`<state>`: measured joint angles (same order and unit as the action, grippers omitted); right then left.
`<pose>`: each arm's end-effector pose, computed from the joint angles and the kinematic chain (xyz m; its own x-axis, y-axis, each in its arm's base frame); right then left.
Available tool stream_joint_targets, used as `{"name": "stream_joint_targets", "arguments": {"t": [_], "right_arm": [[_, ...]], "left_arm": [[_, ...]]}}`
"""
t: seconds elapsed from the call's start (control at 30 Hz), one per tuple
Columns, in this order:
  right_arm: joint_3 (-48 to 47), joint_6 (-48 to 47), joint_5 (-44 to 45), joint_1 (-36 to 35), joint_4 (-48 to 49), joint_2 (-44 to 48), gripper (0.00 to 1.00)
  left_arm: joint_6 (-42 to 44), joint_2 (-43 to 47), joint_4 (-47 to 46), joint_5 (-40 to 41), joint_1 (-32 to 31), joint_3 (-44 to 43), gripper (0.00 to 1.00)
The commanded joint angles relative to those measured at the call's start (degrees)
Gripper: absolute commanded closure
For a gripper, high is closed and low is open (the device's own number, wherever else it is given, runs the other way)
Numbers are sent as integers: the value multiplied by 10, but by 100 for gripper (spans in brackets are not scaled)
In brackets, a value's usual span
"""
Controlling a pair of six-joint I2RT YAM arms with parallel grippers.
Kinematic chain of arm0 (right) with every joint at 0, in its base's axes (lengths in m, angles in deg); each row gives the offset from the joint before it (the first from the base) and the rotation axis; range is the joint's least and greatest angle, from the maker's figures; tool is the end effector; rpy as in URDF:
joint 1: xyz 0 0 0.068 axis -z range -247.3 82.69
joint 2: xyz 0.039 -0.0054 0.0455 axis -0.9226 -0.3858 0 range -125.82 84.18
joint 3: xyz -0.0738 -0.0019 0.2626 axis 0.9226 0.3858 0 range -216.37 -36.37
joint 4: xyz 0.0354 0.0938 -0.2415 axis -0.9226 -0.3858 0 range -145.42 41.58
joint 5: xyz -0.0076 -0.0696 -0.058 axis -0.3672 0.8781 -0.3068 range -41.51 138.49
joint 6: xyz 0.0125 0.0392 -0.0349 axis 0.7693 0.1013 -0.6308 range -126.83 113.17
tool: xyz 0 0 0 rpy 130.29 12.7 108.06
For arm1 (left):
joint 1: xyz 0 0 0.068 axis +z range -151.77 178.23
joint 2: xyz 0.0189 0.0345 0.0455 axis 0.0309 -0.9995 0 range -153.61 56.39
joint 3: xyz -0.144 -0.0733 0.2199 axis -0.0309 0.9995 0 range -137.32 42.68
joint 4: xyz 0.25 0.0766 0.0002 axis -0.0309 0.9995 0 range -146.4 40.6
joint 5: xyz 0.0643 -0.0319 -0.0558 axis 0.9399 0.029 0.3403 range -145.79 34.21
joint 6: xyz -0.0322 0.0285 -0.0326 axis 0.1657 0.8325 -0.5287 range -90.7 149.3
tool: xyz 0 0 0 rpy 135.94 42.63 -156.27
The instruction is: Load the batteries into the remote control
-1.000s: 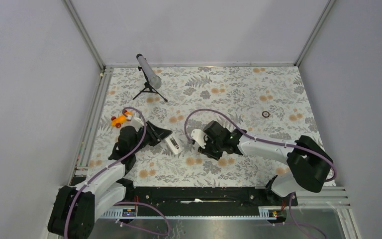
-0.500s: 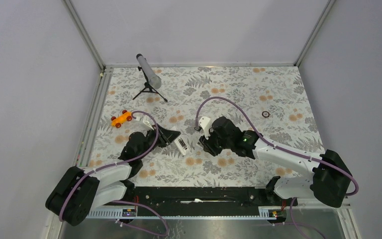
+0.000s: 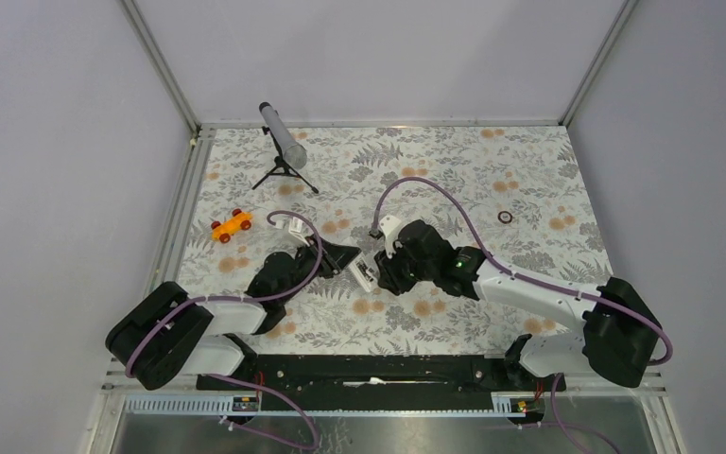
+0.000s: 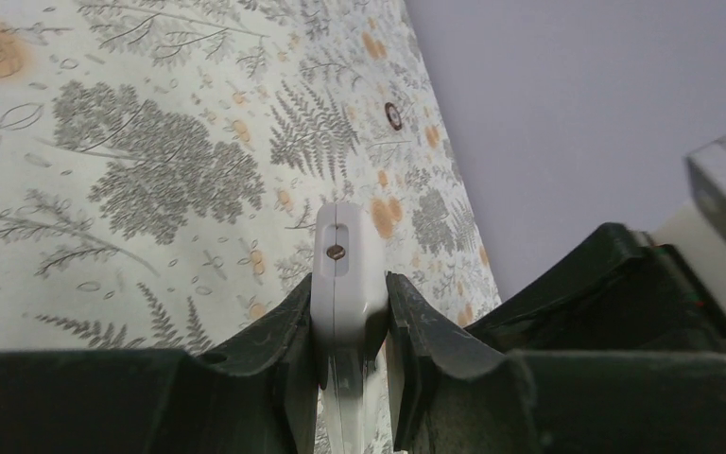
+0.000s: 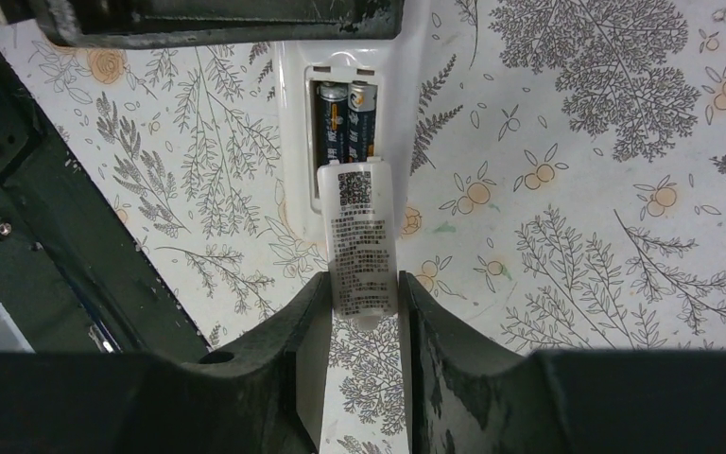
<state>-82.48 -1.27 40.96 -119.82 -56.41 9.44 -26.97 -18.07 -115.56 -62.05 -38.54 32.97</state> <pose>0.1679 0.2267 0.2382 -0.4438 -0.4208 -0.7912 -0.8115 0.5633 0.1555 0.1714 -0.1328 0.1612 -0.6105 -0.5758 -0.5439 0.3139 0.4546 -0.8336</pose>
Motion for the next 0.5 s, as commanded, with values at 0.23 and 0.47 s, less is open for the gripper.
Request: {"name": "stream_joint_targets", "arguments": {"t": [0.23, 0.47], "right_arm": [[-42, 26, 12, -8, 29, -22, 65], [-54, 27, 20, -8, 28, -39, 65]], "left_arm": [[-11, 3, -7, 54, -24, -43, 100], [-18, 3, -3, 55, -29, -47, 100]]}}
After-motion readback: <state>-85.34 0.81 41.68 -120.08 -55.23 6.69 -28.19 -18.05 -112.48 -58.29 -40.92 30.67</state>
